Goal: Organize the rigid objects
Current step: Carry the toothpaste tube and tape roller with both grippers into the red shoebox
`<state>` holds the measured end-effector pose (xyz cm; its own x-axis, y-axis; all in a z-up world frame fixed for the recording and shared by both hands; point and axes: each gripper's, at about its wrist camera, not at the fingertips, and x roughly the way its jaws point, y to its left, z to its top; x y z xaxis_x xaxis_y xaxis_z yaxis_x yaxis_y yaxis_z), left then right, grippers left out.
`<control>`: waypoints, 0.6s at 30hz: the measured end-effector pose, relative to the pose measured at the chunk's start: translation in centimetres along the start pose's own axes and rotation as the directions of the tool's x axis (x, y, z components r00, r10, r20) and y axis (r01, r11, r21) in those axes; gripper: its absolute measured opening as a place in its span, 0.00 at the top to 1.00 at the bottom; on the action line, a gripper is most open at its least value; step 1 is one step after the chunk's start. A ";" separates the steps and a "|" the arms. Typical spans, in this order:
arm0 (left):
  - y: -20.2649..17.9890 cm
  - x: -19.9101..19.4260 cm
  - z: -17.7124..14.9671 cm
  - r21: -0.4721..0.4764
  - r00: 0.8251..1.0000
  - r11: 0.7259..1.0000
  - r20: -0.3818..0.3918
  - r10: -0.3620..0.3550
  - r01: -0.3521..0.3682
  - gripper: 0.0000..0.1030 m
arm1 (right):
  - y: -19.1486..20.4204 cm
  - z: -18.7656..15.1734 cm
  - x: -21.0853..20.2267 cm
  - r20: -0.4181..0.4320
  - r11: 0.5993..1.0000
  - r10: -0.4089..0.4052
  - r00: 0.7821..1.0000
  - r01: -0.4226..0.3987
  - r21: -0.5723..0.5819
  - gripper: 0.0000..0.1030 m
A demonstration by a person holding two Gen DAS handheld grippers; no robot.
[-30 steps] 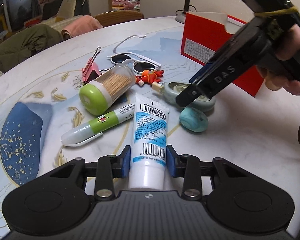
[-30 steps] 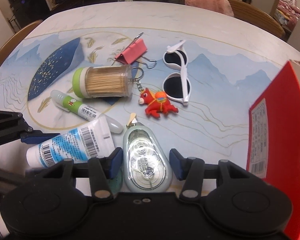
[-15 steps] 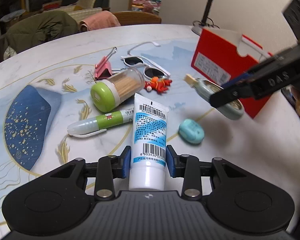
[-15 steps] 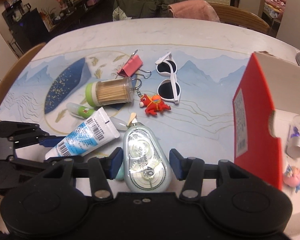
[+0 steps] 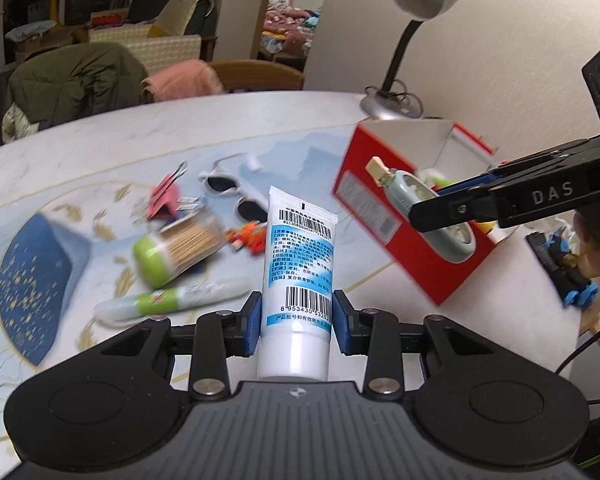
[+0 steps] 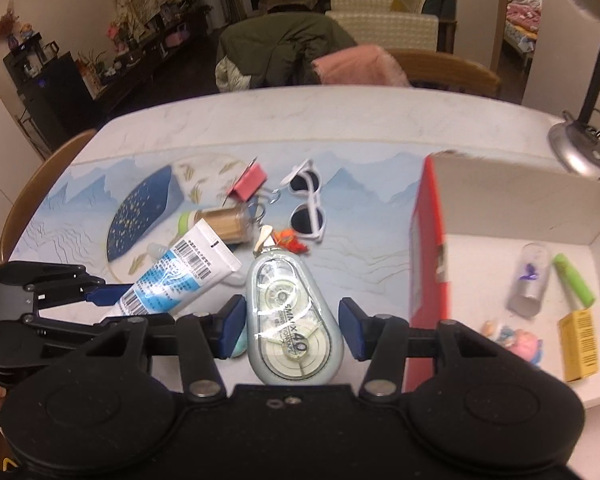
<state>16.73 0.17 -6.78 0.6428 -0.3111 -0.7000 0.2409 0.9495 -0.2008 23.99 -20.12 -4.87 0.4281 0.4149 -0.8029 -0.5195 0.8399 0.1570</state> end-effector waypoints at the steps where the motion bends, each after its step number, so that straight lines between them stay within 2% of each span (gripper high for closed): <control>1: -0.6 0.0 0.3 0.007 1.000 1.000 0.006 -0.002 0.002 0.66 | -0.3 0.1 -0.4 0.008 1.000 -0.003 1.000 0.003 0.000 0.51; 11: -6.6 1.5 3.9 0.042 0.999 0.999 0.035 -0.022 0.020 0.66 | -5.1 0.2 -3.6 0.064 0.999 -0.033 0.997 0.032 0.024 0.51; 18: -11.0 3.7 6.4 0.087 0.999 0.996 0.043 -0.020 0.016 0.66 | -10.2 0.4 -5.1 0.088 0.995 -0.081 0.993 0.075 0.069 0.51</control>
<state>21.10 -11.64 -2.76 0.6684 -0.3312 -0.6660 0.3133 0.9374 -0.1518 27.44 -30.68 -2.17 0.5321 0.3745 -0.7593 -0.4339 0.8907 0.1353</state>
